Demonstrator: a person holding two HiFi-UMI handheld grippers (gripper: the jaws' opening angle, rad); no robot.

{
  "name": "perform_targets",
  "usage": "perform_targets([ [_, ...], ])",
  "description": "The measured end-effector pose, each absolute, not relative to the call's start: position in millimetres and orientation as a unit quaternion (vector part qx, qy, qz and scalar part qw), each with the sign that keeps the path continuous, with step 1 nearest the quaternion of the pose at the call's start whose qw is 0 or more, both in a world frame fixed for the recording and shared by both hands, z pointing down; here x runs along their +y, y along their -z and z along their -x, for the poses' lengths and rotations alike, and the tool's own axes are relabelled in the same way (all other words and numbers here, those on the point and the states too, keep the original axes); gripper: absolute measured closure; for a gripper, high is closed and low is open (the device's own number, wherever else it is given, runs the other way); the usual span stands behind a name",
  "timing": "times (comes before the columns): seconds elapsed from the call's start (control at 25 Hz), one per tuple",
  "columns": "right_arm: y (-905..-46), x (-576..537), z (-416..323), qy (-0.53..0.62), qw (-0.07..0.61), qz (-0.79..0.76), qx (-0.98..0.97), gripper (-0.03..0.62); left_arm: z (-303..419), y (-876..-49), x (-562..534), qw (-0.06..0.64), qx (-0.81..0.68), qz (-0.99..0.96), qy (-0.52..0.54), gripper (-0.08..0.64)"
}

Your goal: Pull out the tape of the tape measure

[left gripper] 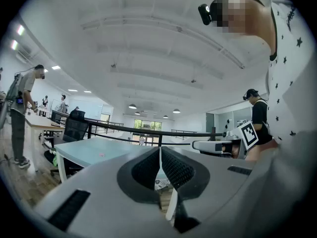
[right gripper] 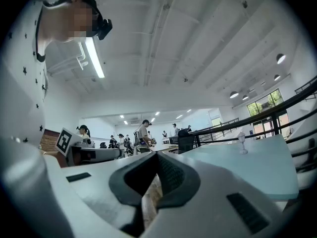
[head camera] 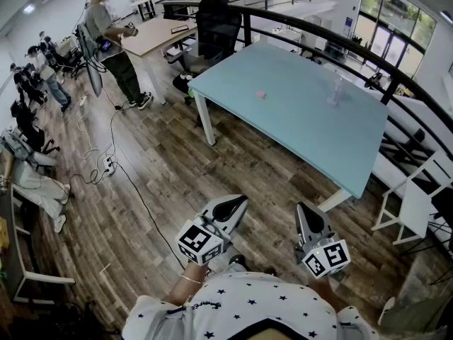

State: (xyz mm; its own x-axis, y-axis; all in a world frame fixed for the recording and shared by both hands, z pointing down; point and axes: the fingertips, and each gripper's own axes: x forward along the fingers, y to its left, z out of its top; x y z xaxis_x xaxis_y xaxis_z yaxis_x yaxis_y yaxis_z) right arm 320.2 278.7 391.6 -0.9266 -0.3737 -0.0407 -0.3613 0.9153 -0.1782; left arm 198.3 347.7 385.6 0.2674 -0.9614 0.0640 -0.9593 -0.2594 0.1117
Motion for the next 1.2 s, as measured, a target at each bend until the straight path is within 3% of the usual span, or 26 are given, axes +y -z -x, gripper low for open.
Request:
perform_targets([
  [1.2, -388, 292, -296, 0.084, 0.023, 0.222, 0.971, 0.594, -154, -395, 368, 0.078, -0.601, -0.795, 0.026, 0.525],
])
